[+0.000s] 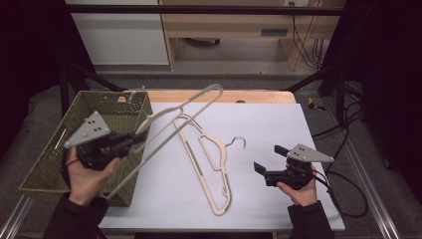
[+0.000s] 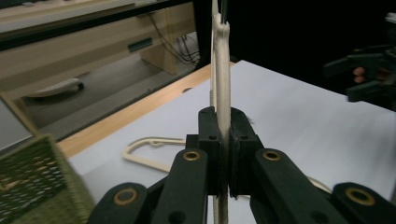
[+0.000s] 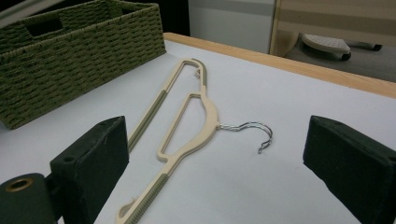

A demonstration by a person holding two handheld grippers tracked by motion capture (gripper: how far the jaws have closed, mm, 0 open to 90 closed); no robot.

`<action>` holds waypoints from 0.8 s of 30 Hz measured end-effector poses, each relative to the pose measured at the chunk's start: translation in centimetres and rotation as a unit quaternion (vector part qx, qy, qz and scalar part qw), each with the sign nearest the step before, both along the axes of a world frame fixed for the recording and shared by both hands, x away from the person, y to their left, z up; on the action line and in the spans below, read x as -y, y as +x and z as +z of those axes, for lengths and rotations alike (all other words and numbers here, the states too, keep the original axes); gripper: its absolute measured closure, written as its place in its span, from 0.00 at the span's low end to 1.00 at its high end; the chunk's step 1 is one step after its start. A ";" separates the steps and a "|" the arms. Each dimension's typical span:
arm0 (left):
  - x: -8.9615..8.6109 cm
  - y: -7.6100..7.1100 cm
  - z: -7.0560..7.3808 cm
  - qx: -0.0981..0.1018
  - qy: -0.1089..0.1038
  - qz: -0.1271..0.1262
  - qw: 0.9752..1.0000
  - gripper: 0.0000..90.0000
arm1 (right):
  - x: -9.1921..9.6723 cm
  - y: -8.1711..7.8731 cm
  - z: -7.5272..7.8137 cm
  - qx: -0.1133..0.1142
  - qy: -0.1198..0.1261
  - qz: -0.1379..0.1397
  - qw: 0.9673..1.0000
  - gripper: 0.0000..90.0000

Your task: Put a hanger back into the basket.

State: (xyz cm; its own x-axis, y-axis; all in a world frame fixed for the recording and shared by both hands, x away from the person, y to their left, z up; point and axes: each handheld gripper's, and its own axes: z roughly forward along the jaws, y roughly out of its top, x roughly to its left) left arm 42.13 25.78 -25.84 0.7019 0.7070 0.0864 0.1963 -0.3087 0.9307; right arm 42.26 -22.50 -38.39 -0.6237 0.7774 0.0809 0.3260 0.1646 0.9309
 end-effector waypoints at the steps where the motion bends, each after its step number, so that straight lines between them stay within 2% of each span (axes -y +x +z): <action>1: -0.7 0.5 0.2 0.001 -0.002 0.004 1.000 0.95 | 0.1 0.0 0.0 0.000 0.000 -0.002 1.000 0.08; 3: -2.3 1.4 0.5 0.005 0.002 0.016 1.000 0.95 | 0.1 0.1 -0.1 -0.001 -0.002 -0.004 1.000 0.07; 6: -4.4 2.7 0.4 -0.004 0.001 0.036 0.999 0.95 | 0.0 0.2 -0.2 -0.007 -0.005 -0.003 1.000 0.07; 10: -7.1 4.3 -0.2 -0.020 0.007 0.060 0.998 0.95 | 0.1 0.2 -0.3 -0.009 -0.005 -0.005 1.000 0.06; 12: -8.2 4.9 -0.5 -0.034 -0.003 0.068 0.997 0.95 | 0.1 0.2 -0.2 -0.010 -0.003 -0.006 1.000 0.06; 24: -12.8 6.6 -2.7 -0.060 0.013 0.105 0.993 0.95 | 0.3 0.2 -0.2 -0.009 -0.005 -0.006 1.000 0.06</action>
State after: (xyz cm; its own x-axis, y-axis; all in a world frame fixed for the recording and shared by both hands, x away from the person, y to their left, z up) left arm 48.69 38.57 -28.50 0.5461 0.8372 0.0304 0.3683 -0.2725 0.8889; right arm 42.42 -22.79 -38.58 -0.6125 0.7859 0.0847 0.3453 0.1696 0.9230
